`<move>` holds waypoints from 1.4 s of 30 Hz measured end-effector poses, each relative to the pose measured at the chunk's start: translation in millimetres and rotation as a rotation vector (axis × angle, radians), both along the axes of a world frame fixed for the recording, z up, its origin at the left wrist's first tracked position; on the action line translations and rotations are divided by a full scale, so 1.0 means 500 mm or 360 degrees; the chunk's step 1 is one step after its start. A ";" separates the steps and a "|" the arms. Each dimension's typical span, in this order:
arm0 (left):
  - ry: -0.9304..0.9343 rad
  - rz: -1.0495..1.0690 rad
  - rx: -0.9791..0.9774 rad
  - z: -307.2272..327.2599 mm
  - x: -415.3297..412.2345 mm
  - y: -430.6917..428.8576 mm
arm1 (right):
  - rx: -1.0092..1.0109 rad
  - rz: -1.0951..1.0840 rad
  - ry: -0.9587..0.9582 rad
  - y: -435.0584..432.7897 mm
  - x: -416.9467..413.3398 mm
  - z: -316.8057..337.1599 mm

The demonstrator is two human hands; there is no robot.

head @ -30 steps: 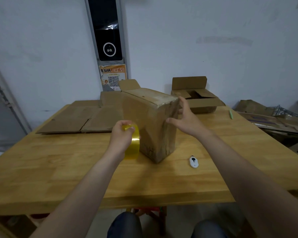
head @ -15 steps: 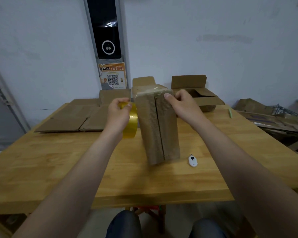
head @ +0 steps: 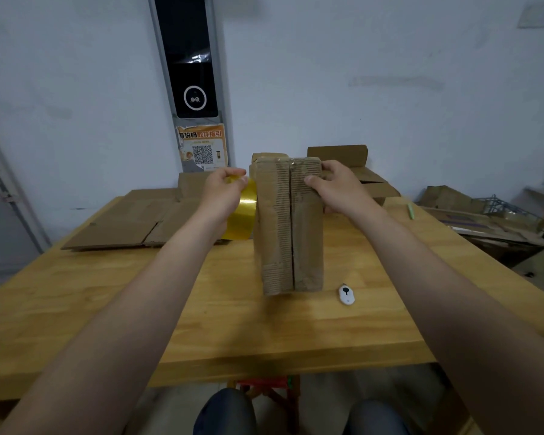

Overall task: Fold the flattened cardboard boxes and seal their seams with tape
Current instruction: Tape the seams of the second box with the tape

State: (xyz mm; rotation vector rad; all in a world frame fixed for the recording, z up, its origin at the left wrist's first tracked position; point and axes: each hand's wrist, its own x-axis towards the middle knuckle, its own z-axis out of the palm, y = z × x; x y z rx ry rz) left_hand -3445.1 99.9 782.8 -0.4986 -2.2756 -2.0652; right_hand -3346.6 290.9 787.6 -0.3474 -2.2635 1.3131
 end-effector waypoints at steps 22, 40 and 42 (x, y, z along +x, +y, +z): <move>0.0314 -0.0060 -0.0104 -0.002 0.006 -0.044 | -0.0389 0.0016 0.0179 -0.015 -0.002 -0.087; 0.0093 -0.0150 -0.0384 -0.067 -0.013 -0.076 | 0.0954 0.0186 -0.0539 0.000 0.002 -0.225; 0.0102 -0.0073 -0.0386 -0.073 -0.020 -0.105 | 0.0993 0.0156 -0.0535 -0.006 -0.004 -0.223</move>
